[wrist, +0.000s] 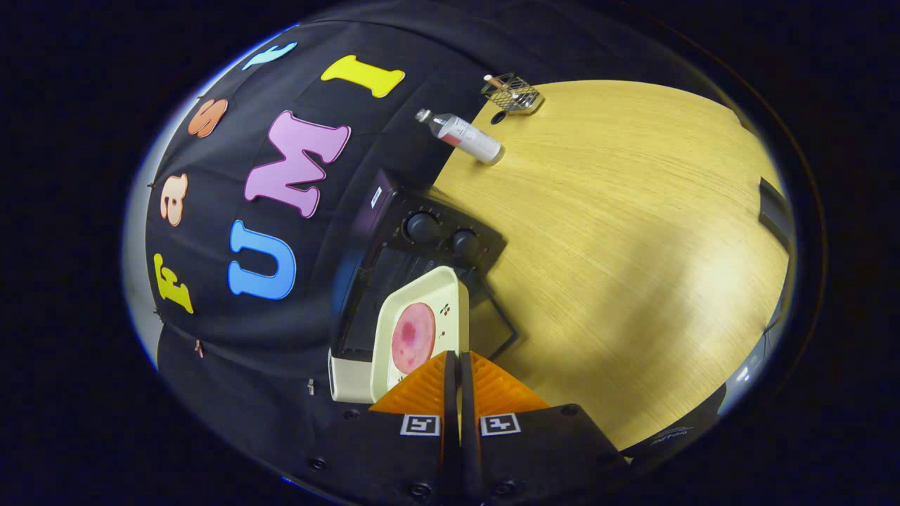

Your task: Open the toaster oven, put the food inside, and close the toaster oven door.

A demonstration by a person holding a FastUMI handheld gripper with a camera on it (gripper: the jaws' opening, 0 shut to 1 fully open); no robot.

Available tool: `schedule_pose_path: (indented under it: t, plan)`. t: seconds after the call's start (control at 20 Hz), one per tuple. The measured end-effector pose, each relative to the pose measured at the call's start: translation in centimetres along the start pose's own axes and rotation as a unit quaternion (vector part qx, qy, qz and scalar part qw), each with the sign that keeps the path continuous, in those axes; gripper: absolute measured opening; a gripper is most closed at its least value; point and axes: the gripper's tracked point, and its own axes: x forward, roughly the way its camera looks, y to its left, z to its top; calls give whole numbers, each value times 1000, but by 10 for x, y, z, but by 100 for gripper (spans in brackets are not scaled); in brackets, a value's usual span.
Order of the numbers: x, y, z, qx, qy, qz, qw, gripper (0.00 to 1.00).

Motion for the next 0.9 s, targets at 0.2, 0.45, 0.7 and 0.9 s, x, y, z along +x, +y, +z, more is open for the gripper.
schedule_pose_path:
  t: [0.2,0.45,0.7,0.9]
  plan:
    - [35,23,-15,3,4,12,1000,7]
    - [79,44,-16,19,-14,21,1000,7]
    - [117,47,-6,30,-39,15,999,7]
    - [145,50,-2,41,-53,16,998,7]
